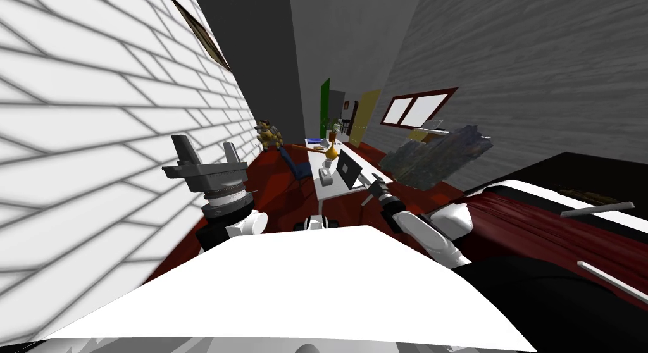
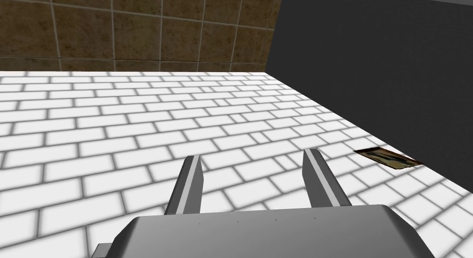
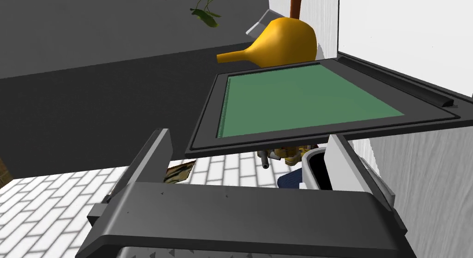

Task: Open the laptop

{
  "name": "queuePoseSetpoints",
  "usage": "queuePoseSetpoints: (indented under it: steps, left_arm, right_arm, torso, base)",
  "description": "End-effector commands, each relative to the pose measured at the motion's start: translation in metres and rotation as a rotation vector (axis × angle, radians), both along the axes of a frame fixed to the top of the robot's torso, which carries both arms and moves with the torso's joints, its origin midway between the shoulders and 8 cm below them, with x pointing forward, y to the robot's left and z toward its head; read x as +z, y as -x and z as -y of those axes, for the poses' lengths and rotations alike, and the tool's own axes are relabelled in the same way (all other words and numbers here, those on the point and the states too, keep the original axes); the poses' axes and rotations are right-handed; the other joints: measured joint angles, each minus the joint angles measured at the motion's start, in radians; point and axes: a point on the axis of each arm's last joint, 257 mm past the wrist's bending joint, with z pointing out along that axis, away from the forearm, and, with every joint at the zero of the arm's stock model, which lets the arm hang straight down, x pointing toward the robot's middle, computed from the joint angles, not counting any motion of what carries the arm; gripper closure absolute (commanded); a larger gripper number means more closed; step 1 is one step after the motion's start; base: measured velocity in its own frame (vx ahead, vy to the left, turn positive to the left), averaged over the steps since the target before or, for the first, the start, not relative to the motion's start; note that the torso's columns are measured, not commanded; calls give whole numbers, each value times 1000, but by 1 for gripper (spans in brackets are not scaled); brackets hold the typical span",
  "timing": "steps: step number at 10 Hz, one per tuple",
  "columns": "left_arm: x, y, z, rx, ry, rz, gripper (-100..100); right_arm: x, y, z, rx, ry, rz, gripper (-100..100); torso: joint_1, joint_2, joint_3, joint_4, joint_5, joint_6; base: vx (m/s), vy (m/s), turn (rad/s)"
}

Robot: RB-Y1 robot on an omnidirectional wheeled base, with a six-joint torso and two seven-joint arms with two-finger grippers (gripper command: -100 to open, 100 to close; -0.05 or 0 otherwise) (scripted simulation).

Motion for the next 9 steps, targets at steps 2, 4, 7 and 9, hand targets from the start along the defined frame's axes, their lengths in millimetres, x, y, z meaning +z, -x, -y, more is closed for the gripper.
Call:
queuePoseSetpoints:
  steps: [2, 4, 7, 9]
  left_arm:
    - [0, 0, 0, 0, 0, 0, 0]
    - [0, 0, 0, 0, 0, 0, 0]
    - [0, 0, 0, 0, 0, 0, 0]
    - [0, 0, 0, 0, 0, 0, 0]
  right_arm:
    - [1, 0, 8, 2, 132, 10, -100]
    - [2, 0, 13, 7, 211, 16, -100]
    - [4, 0, 19, 19, 355, 30, -100]
    - [7, -1, 23, 35, 475, 45, -100]
  torso:
    - [0, 0, 0, 0, 0, 0]
    - [0, 0, 0, 0, 0, 0]
    - [0, 0, 0, 0, 0, 0]
    - [0, 0, 0, 0, 0, 0]
  base:
    - [9, 12, 80]
    - [10, 10, 75]
    - [10, 10, 97]
    - [10, 12, 100]
